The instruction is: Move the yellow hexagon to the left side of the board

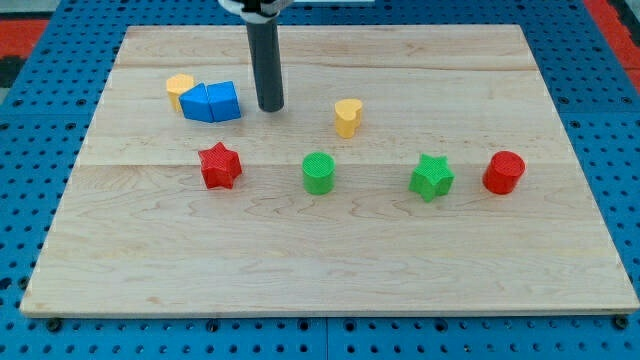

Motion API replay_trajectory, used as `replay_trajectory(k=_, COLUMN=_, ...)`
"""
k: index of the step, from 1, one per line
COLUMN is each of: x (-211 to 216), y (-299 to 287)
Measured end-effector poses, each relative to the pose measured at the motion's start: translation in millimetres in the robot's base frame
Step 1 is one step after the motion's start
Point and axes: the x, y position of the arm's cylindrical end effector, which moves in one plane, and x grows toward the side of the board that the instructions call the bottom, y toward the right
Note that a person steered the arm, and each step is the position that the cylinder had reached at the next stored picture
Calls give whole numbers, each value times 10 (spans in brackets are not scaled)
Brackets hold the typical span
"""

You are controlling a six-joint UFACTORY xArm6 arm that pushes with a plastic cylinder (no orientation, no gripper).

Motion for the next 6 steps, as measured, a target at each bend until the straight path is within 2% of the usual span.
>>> replay_trajectory(k=1, x=85, y=-609)
replay_trajectory(k=2, x=-36, y=-655)
replay_trajectory(k=4, x=-395, y=12)
replay_trajectory(k=5, x=-444, y=-611)
replay_trajectory(k=6, x=-285, y=-1440)
